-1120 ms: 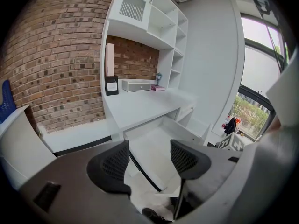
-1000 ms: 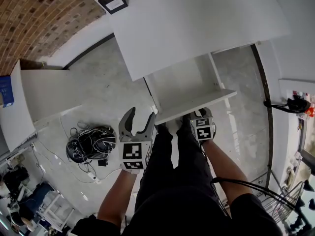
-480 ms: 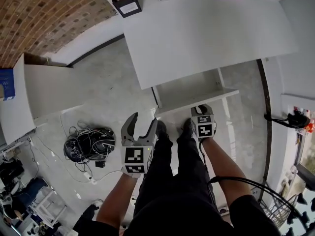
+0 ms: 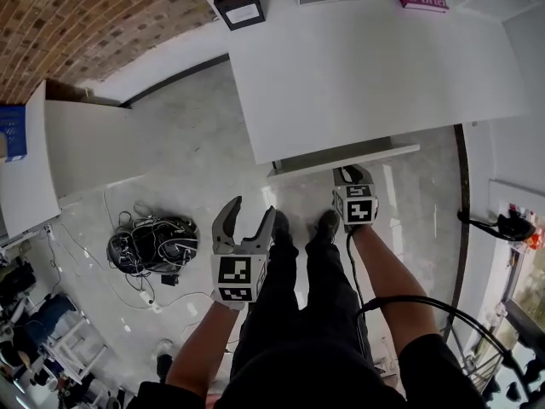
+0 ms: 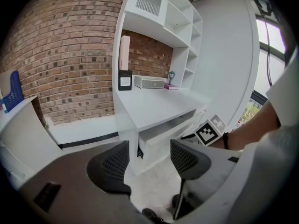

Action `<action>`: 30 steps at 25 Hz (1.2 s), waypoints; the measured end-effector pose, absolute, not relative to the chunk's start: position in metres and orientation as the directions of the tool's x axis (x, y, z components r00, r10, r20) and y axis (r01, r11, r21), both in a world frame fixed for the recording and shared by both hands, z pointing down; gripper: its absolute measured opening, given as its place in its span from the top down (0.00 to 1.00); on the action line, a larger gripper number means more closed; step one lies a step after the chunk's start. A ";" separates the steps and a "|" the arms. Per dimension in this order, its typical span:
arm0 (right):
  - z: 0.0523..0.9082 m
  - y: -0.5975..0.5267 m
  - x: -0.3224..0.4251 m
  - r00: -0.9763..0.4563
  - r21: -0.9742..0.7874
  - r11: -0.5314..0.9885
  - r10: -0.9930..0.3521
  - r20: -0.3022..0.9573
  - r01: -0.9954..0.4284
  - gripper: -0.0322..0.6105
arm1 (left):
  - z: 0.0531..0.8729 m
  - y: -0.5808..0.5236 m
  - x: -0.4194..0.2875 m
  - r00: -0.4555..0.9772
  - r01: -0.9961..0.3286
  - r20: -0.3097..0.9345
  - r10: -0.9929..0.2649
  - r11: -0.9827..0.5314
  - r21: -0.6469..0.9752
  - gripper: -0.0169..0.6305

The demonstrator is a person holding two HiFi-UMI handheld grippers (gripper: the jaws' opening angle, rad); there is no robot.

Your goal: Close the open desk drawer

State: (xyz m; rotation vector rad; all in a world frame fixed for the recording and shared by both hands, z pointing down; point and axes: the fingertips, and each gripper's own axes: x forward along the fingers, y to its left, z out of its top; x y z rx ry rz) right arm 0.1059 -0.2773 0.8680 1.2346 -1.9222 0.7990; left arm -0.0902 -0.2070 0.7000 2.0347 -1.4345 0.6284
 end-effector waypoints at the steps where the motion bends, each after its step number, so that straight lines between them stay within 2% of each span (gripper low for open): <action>1: 0.868 -0.283 0.104 -0.295 -0.121 0.355 -0.492 0.819 -0.927 0.82 | 0.700 -0.208 -0.092 0.313 -0.948 0.661 -0.682 -0.262 0.178 0.56; 18: 0.867 -0.326 0.090 -0.315 -0.138 0.355 -0.511 0.799 -0.925 0.82 | 0.702 -0.202 -0.105 0.292 -0.955 0.674 -0.679 -0.242 0.170 0.56; 22: 0.865 -0.323 0.093 -0.308 -0.093 0.399 -0.520 0.797 -0.912 0.78 | 0.701 -0.199 -0.102 0.293 -0.955 0.671 -0.681 -0.239 0.174 0.56; 24: 0.858 -0.317 0.098 -0.302 -0.076 0.408 -0.526 0.795 -0.910 0.75 | 0.697 -0.200 -0.098 0.299 -0.954 0.659 -0.690 -0.244 0.176 0.56; 30: 0.802 -0.295 0.112 -0.322 -0.115 0.362 -0.584 0.745 -0.925 0.75 | 0.664 -0.210 -0.083 0.321 -0.946 0.605 -0.729 -0.273 0.174 0.56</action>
